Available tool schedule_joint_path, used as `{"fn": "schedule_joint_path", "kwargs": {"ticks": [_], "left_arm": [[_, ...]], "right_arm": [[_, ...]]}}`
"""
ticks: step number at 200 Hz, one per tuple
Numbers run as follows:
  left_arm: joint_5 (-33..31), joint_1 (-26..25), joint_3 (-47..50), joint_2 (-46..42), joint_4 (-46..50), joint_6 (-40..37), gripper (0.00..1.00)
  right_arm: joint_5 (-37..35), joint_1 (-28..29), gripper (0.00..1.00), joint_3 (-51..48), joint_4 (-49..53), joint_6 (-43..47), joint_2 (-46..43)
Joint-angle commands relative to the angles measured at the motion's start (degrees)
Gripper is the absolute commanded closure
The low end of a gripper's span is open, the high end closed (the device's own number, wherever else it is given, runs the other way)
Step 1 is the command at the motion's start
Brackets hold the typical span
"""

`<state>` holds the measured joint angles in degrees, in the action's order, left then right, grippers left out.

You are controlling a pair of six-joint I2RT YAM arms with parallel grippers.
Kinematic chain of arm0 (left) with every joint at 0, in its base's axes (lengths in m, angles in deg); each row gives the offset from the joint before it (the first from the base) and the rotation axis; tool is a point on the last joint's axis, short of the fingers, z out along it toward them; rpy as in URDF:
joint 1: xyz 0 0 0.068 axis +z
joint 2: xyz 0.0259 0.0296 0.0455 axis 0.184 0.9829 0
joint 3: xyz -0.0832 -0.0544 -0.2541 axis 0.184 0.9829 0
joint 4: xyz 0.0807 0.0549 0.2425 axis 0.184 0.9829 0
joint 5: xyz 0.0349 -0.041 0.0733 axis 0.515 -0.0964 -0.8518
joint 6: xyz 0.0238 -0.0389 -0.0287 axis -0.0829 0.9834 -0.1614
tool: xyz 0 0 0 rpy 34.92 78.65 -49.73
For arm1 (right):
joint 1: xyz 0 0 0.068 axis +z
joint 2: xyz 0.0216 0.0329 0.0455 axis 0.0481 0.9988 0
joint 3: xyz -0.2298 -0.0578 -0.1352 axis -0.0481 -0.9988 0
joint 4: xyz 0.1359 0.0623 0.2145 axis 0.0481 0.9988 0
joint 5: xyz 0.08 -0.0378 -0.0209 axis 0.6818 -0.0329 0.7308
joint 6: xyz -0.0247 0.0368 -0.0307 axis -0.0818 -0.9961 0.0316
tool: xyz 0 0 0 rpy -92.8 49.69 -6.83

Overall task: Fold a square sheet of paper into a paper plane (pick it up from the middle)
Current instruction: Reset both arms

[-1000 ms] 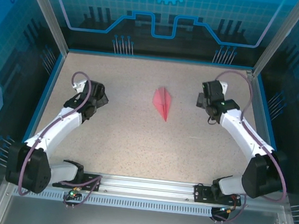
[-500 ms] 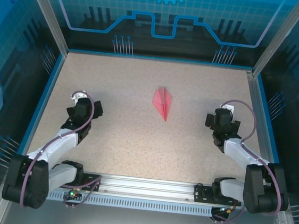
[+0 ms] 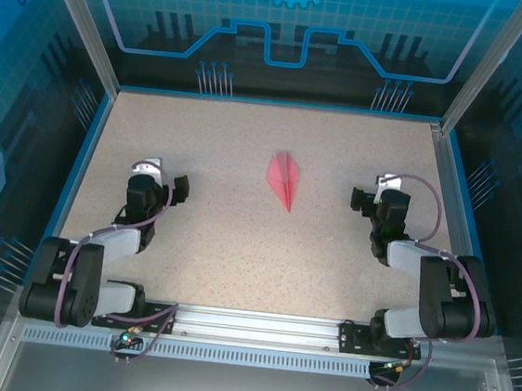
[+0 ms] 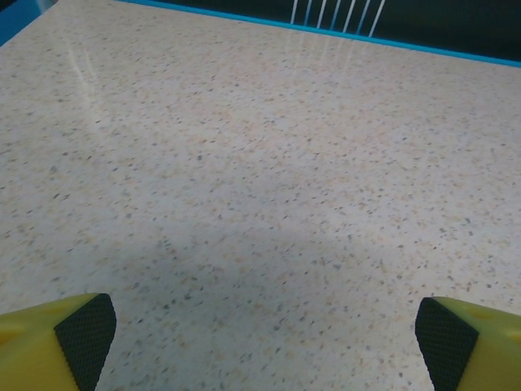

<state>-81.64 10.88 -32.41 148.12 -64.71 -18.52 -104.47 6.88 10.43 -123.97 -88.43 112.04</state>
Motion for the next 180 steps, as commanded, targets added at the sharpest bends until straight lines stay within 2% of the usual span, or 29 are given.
{"fn": "schedule_joint_path", "kwargs": {"ticks": [1, 30, 62, 107, 121, 180], "left_arm": [[4.3, 1.0, -1.6, 4.1, -7.9, -1.9, 0.01], [4.4, 1.0, -3.7, 8.9, -8.6, -2.2, 0.02], [4.1, 0.9, -5.4, 11.8, -8.4, -2.2, 0.02], [4.4, 0.4, -5.9, 12.0, -7.4, -3.1, 0.01], [7.1, 0.3, -6.6, 12.3, -6.3, -4.5, 0.02], [6.5, -0.3, -7.0, 12.5, -5.9, -5.1, 0.02]], "right_arm": [[4.8, -0.7, 0.01, -0.8, -6.0, 1.6, 1.1], [5.9, -0.5, 0.01, -1.4, -9.7, 2.5, 4.2], [5.3, 0.2, 0.01, -1.0, -9.2, 3.3, 4.6], [5.1, 0.4, 0.01, -0.8, -9.0, 3.3, 4.6], [5.2, 0.3, 0.0, -0.8, -9.0, 3.3, 4.6], [5.1, 0.3, 0.01, -0.8, -9.0, 3.3, 4.6]]}}
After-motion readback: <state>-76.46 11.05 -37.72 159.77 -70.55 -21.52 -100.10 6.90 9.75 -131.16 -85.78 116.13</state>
